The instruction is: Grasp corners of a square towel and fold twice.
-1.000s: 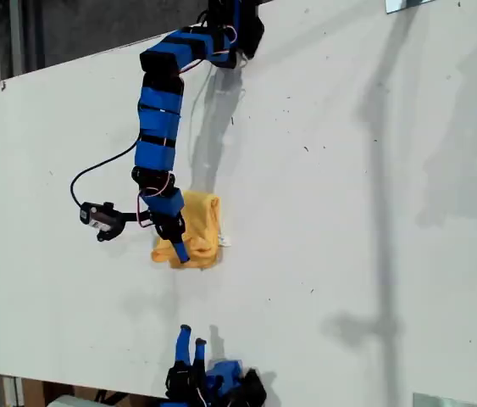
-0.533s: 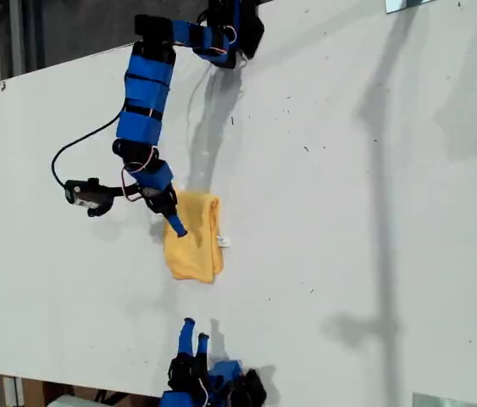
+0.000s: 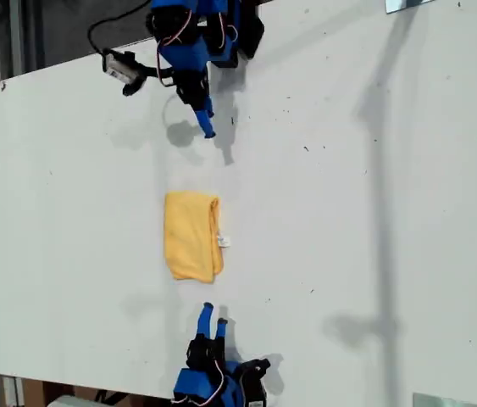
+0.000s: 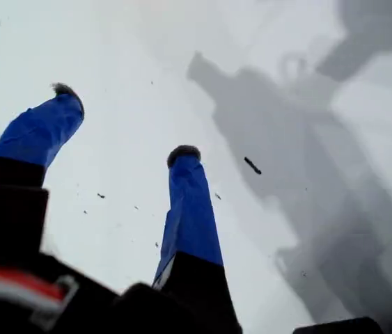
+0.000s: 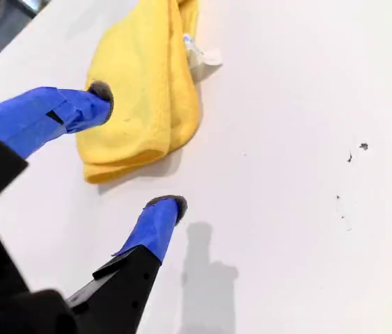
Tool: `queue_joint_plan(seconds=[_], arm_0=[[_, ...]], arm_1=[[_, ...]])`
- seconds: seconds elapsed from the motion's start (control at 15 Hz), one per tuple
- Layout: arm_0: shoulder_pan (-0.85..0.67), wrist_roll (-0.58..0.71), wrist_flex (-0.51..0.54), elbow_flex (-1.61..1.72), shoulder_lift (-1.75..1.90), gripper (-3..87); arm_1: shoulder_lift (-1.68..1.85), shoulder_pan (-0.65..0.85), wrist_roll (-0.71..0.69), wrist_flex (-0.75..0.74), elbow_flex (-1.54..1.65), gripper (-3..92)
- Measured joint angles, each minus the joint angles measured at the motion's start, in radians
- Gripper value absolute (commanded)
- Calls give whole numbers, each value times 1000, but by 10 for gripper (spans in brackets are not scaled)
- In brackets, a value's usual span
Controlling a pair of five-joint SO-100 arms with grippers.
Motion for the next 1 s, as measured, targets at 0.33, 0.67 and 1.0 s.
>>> queue_joint_plan(seconds=[0.33,0.67,1.0], arm_0=[[9,52,-15,104,52,272],[-91,114,-74,193,52,200],[77,187,-101,207,52,-1]], arm_1=[[189,-15,94,77,101,236],[204,35,295,110,173,221],[204,77,388,130,183,223]])
